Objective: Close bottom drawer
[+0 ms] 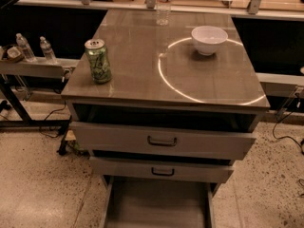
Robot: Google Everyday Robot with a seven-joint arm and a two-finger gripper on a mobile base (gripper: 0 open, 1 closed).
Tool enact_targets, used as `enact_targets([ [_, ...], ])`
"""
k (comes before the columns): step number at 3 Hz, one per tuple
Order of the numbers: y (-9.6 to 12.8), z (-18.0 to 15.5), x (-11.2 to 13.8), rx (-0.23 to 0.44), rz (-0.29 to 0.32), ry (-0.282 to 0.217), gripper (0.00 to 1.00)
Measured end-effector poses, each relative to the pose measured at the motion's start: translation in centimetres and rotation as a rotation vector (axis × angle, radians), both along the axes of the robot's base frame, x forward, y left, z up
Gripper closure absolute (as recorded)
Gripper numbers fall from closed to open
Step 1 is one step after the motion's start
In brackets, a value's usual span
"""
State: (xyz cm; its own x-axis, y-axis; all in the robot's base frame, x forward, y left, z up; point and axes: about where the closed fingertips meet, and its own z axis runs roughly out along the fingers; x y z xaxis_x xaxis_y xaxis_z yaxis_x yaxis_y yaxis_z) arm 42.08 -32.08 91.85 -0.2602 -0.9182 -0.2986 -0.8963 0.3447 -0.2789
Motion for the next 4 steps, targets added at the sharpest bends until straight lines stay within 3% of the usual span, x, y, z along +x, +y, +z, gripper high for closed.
enact_targets([
  [1,-3.7,-3.4,-0.8,0.014,0.02,0.013,0.0],
  [2,-6.5,-9.2,-2.9,0.032,0.054,0.104,0.0],
  [3,-6.5,-9.2,-2.9,0.032,0.054,0.104,0.0],
  [4,-6.1,-12.2,-3.7,0.079,0.036,0.137,0.0],
])
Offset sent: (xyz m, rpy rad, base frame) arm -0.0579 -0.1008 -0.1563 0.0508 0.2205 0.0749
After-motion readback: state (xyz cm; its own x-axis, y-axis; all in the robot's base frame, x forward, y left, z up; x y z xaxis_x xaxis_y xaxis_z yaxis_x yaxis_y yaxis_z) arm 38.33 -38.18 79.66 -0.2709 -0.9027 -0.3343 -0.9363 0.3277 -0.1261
